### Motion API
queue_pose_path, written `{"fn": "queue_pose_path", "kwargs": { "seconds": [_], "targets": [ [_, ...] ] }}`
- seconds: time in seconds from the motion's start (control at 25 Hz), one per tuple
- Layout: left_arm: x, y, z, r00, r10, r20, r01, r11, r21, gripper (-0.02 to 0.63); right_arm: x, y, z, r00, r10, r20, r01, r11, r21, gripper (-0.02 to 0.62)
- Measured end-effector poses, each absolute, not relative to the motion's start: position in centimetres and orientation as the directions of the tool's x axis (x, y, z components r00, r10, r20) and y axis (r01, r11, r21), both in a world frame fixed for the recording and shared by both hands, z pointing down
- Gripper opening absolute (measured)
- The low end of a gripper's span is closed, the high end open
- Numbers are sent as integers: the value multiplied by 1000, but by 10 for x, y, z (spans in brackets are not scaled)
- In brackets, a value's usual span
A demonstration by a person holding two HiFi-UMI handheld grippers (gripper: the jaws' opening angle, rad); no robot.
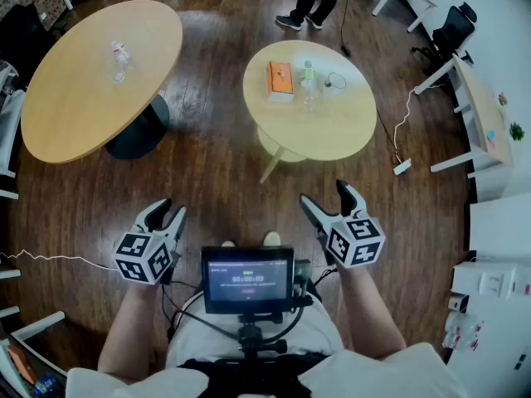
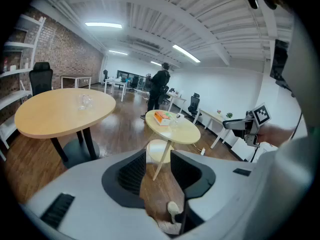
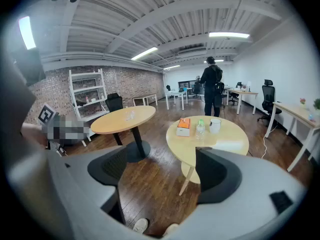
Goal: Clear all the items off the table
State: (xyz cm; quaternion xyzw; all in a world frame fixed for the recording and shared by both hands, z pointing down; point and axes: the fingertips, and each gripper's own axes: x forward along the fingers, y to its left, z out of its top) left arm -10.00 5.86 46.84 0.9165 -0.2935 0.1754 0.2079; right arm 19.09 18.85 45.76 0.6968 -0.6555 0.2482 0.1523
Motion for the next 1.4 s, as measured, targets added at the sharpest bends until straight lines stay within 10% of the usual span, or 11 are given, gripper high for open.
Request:
{"fn": "queue_pose_path", "kwargs": {
  "seconds": [0.84, 1.4],
  "targets": [
    [57, -67, 453, 685, -533, 496, -690, -693, 208, 196, 327, 3, 516, -162, -821, 548, -978, 60, -199, 511],
    [43, -133, 447, 615, -593, 520, -769, -597, 228, 196, 323, -114, 585, -177, -760, 625, -975, 50, -217, 511]
  ]
}}
